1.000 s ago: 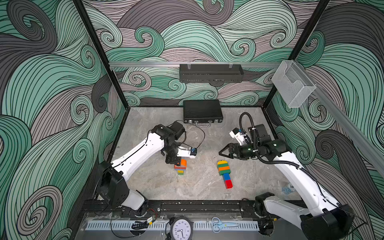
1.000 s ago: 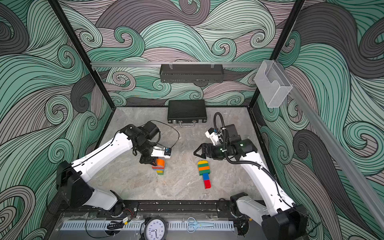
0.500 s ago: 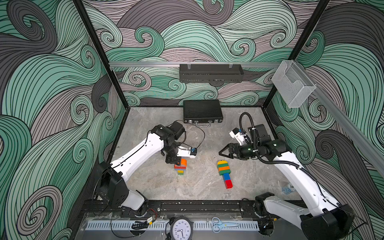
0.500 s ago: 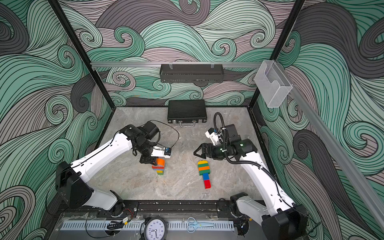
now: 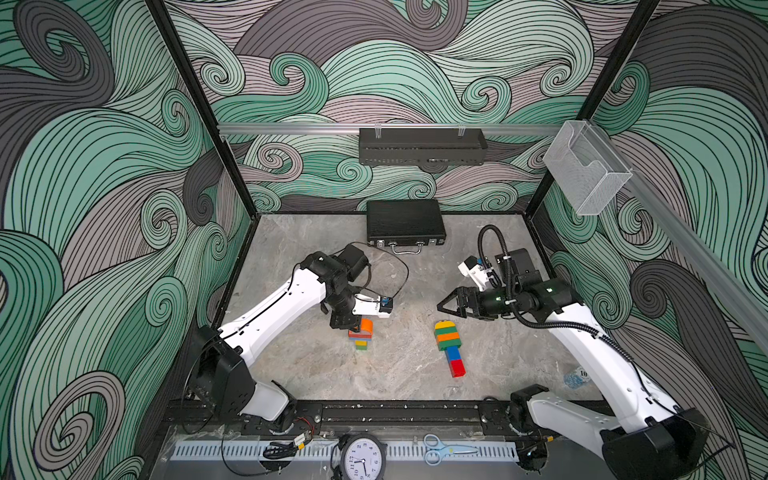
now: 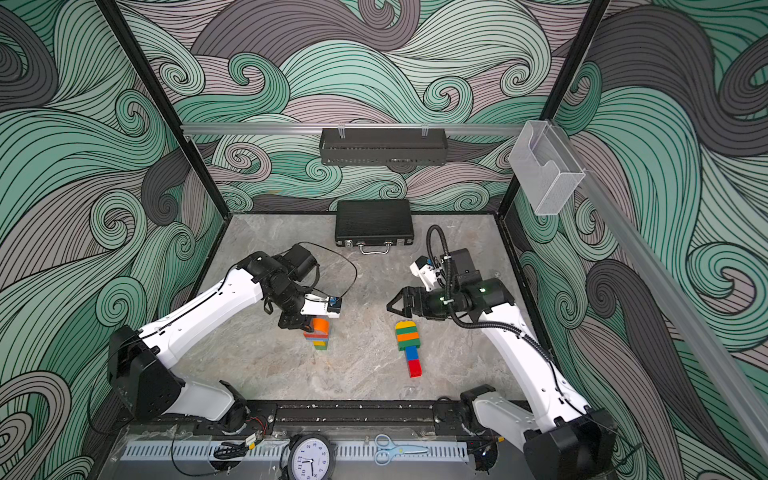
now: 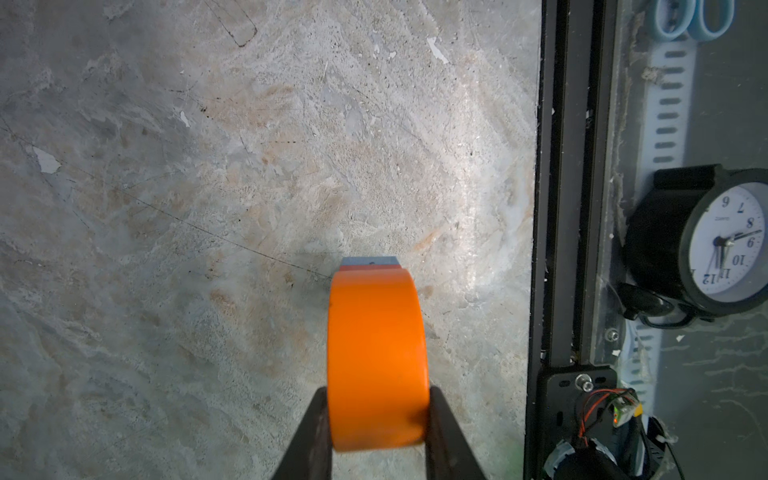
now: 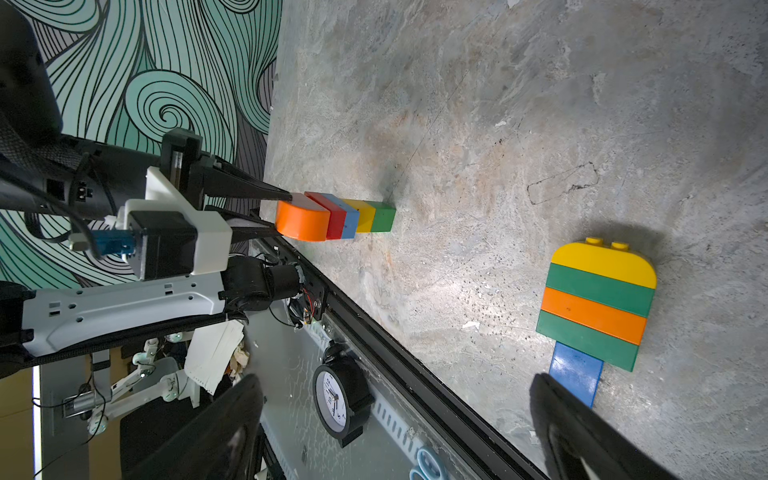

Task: Assemble an ice cream with lego
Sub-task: Assemble the lego brick with the lego brick.

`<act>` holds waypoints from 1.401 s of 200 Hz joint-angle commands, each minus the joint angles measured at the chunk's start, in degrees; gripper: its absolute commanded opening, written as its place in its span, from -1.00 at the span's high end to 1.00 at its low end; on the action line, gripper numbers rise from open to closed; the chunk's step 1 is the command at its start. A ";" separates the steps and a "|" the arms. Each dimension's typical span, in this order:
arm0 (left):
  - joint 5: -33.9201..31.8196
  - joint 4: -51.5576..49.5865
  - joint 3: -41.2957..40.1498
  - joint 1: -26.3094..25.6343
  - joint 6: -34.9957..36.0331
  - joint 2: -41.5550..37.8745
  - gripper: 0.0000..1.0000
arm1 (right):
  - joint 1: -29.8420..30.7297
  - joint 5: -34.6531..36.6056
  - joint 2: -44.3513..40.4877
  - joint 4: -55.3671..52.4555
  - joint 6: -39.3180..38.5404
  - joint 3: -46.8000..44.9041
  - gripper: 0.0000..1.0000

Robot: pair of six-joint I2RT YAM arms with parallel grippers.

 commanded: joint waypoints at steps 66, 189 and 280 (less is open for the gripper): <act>-0.05 -0.43 0.35 0.38 0.90 -3.18 1.00 | 0.53 0.00 0.45 -0.73 -0.28 0.78 -0.98; -0.22 2.10 -2.85 0.86 1.08 -4.45 1.00 | 0.97 0.26 1.24 -0.70 -0.49 1.65 -0.99; 0.99 1.79 -1.33 0.99 0.60 -4.29 1.00 | 1.03 0.35 1.24 -0.95 -0.49 1.47 -0.99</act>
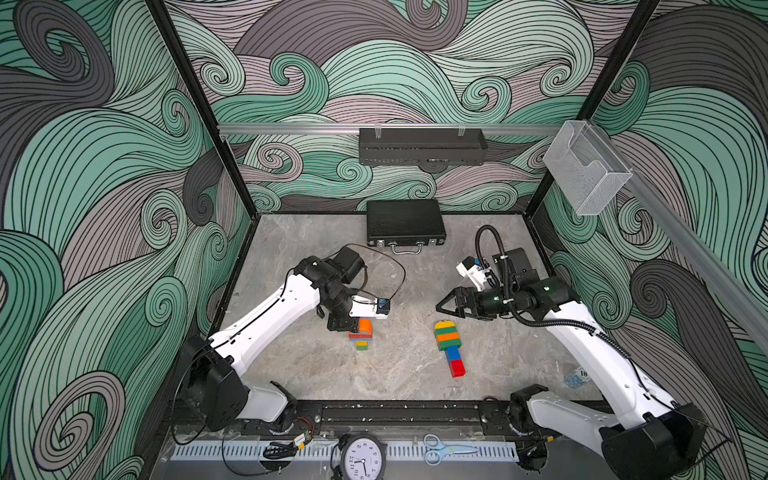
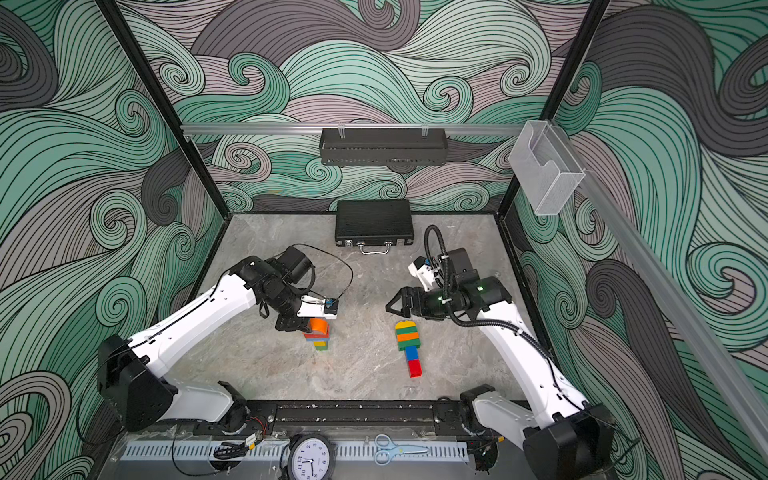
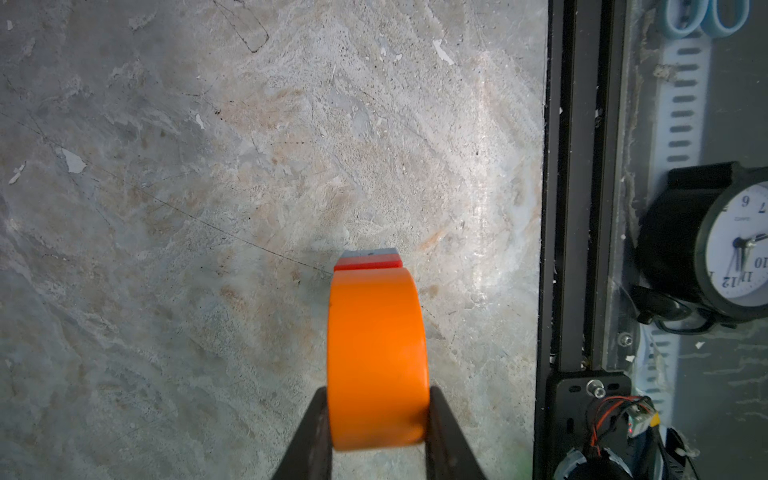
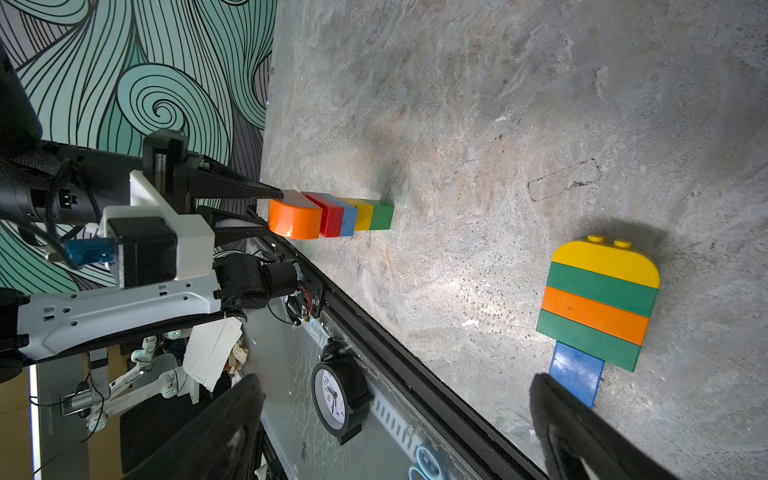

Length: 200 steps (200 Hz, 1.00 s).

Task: Assemble an ice cream with lego
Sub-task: Assemble the lego brick with the lego brick.

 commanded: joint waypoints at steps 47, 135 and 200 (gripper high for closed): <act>1.84 -0.09 1.23 0.46 -1.73 -1.32 1.00 | 0.42 0.20 0.26 -0.87 -0.30 1.19 -0.99; 0.79 0.97 1.03 0.44 -4.12 -1.28 1.00 | 0.60 0.50 0.10 -1.11 -0.21 1.43 -0.99; 1.24 1.38 -0.86 0.44 -3.60 -2.60 1.00 | 0.62 0.64 0.26 -1.00 -0.12 1.33 -0.99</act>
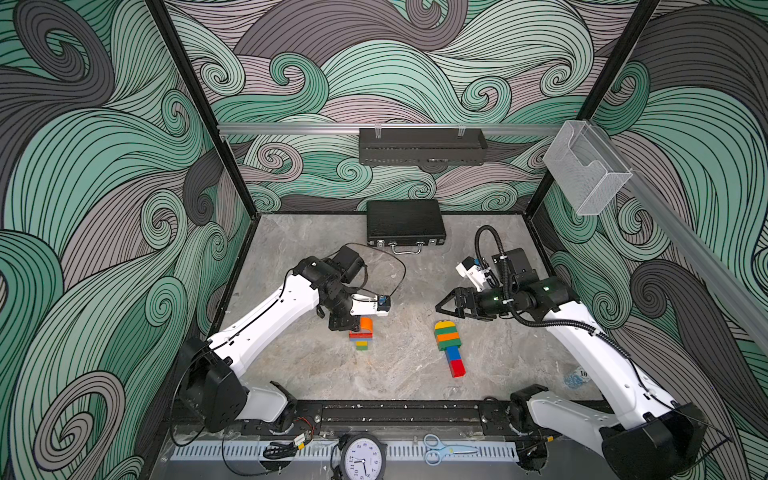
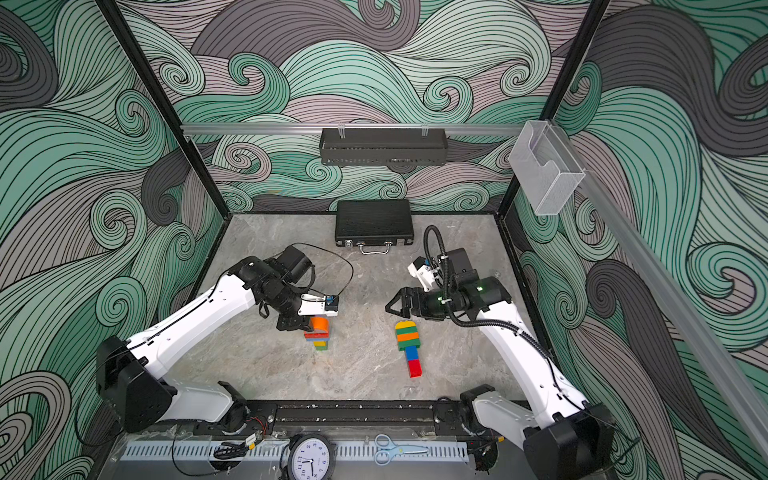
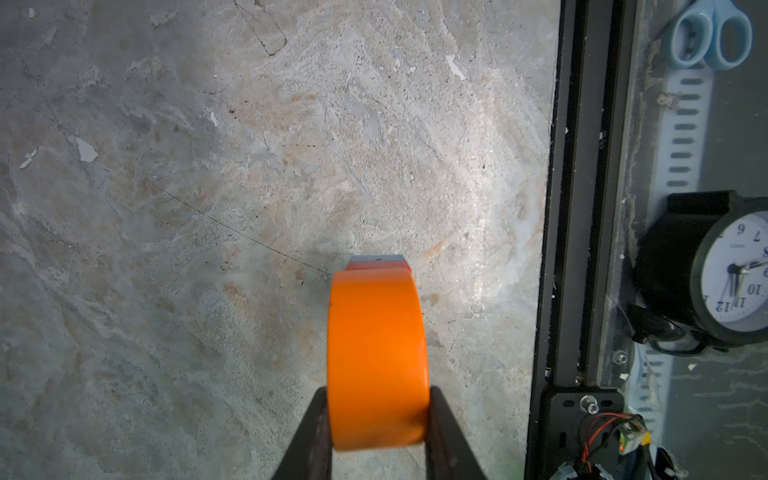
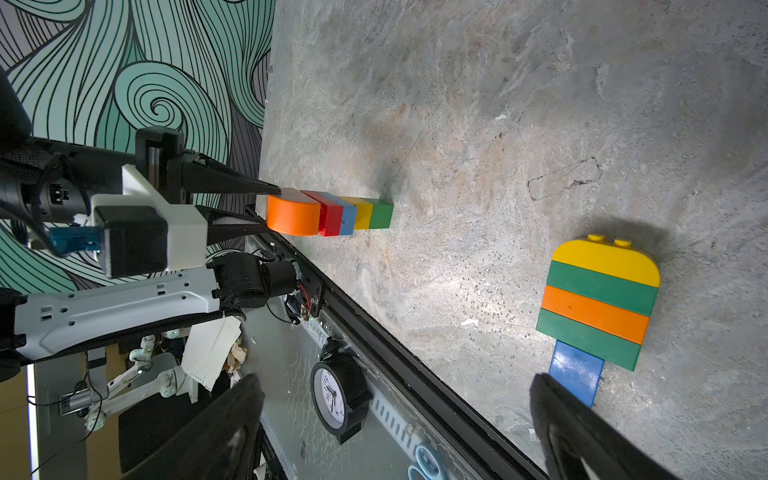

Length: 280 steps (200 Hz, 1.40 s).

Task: Assemble an ice cream with lego
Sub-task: Assemble the lego brick with the lego brick.

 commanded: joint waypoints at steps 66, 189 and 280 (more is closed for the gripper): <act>1.60 0.25 -0.80 0.39 0.05 -2.00 1.00 | 0.40 0.46 0.41 -0.86 -0.22 1.42 -0.99; 2.42 0.55 -2.14 0.44 0.96 -1.15 1.00 | 0.62 0.43 0.79 -0.72 -0.23 1.53 -0.99; 1.67 -0.27 0.01 0.38 1.79 -1.55 1.00 | 0.67 0.46 0.77 -0.53 -0.05 1.43 -0.99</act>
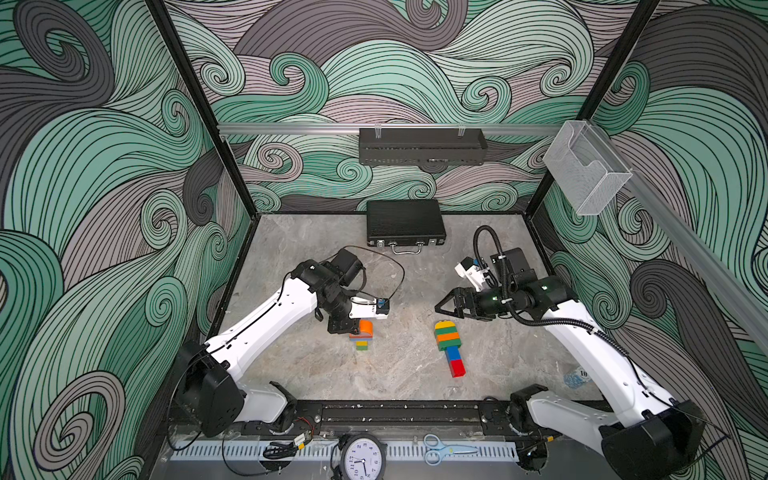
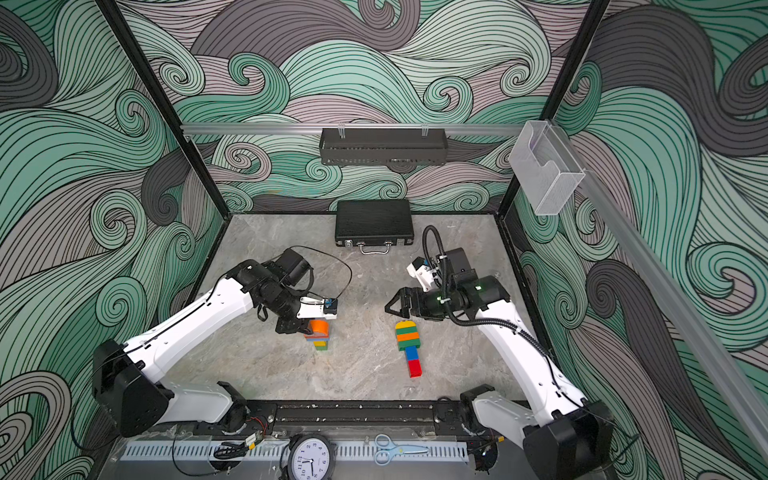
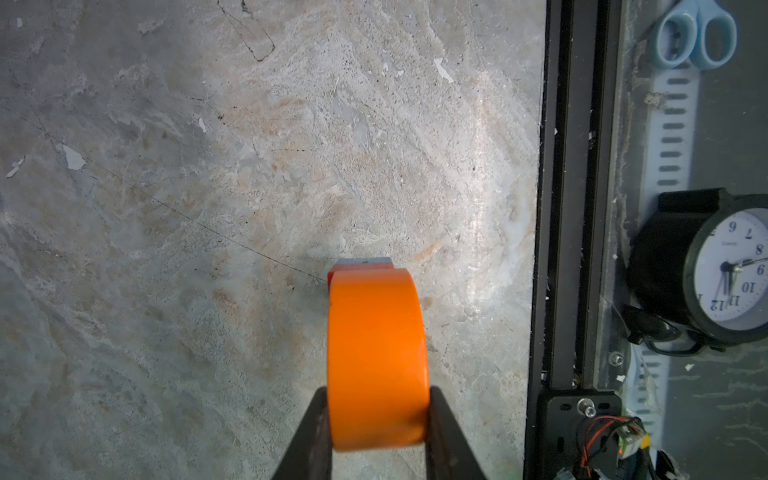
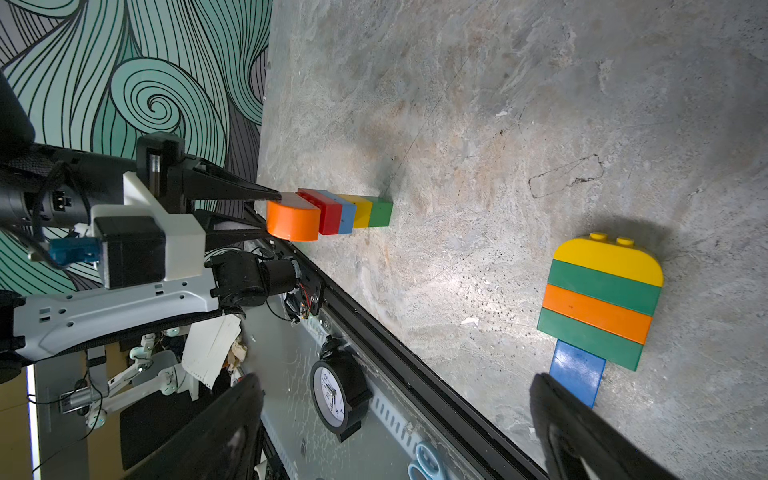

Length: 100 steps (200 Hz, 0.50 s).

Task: Assemble an ice cream with lego
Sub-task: Assemble the lego brick with the lego brick.

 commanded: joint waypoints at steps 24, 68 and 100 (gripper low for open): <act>0.46 -0.95 1.94 0.44 1.16 -0.31 1.00 | 0.43 0.48 0.19 -0.50 -0.08 1.36 -0.99; 0.18 -1.28 1.77 0.42 1.53 -0.11 1.00 | 0.51 0.47 0.20 -0.74 -0.17 1.49 -0.99; -0.65 -1.15 1.15 0.44 1.50 -0.13 1.00 | 0.51 0.54 0.33 -0.69 -0.16 1.52 -0.99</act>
